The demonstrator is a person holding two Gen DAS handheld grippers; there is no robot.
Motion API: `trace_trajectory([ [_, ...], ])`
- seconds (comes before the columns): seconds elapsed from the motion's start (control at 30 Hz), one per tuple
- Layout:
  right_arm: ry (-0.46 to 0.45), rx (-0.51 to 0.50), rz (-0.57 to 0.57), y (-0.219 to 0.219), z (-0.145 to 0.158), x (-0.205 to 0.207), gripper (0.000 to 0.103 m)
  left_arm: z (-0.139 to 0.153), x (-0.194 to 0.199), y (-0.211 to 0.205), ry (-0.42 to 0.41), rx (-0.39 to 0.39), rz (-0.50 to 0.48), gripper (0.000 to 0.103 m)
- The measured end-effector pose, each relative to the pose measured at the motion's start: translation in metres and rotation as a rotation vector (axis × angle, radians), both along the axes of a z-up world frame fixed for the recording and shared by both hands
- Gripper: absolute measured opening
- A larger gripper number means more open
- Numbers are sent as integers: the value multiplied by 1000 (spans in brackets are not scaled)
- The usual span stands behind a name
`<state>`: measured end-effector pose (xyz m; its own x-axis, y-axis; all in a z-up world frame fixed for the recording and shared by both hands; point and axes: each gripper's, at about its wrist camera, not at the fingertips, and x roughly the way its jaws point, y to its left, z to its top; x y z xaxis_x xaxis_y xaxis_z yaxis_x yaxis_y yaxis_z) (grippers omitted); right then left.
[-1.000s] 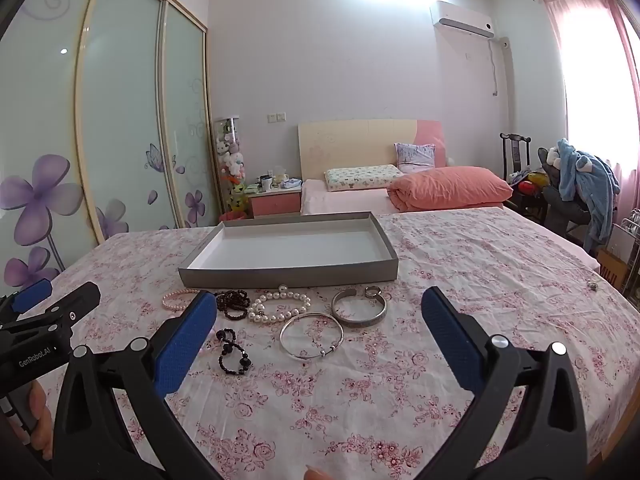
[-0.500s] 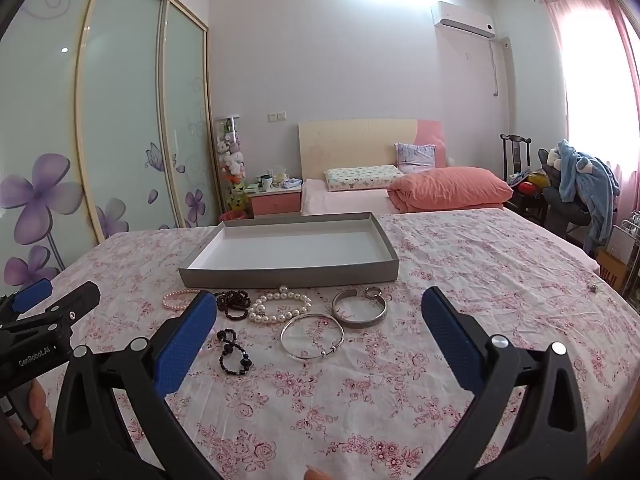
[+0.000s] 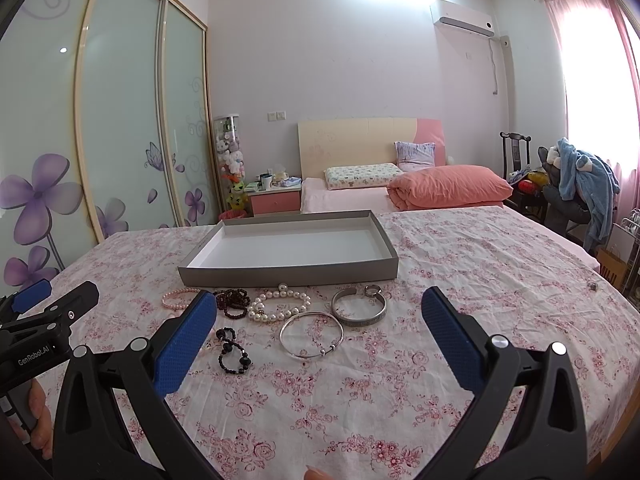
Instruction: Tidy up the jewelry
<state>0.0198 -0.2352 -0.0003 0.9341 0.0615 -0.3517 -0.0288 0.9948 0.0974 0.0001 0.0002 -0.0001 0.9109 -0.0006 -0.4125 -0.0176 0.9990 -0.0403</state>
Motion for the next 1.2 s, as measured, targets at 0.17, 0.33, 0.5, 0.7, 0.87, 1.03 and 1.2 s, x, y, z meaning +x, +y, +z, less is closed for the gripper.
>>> trace_trajectory([
  [0.17,0,0,-1,0,0,0,101,0,0,0,-1,1,-2,99],
  [0.33,1,0,0,0,-1,1,101,0,0,0,1,1,-1,99],
  [0.5,1,1,-1,1,0,-1,101,0,-1,0,0,0,0,99],
  [0.7,1,2,0,0,-1,0,101,0,-2,-1,-1,1,-1,99],
  [0.87,2,2,0,-1,-1,0,101,0,0,0,3,0,0,99],
  [1.03,3,3,-1,-1,-2,1,101,0,0,0,2,0,0,99],
  [1.2,3,3,0,-2,-2,1,101,0,-1,0,2,1,-1,99],
])
